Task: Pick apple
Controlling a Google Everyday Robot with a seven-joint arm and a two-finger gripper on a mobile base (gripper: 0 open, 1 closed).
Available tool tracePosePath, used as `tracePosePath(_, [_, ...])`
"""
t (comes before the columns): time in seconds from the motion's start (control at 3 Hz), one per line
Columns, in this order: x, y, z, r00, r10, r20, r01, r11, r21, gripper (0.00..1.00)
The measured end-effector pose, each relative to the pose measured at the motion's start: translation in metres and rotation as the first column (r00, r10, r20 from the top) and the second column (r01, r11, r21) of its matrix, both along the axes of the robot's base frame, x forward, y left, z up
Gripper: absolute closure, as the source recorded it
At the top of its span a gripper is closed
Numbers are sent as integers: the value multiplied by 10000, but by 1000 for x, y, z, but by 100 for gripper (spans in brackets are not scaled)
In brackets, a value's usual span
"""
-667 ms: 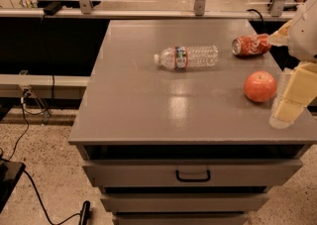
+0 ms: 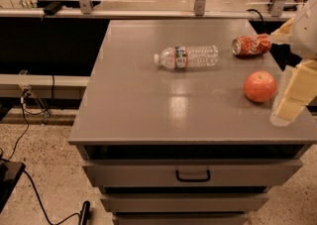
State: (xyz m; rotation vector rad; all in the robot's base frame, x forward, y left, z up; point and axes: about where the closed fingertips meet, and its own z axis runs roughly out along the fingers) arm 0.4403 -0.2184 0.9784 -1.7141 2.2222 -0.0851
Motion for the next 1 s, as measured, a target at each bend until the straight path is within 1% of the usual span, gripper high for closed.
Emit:
tracePosePath(0.33, [26,-16,-6,9999,-71,107,72,10000,-44,0])
tracePosePath(0.67, [66,-40,-28,9990,-445,66,446,9990,-98,0])
tracePosePath(1.0, [95,-56,-57,9967,-814,-49,813,9965,-178,0])
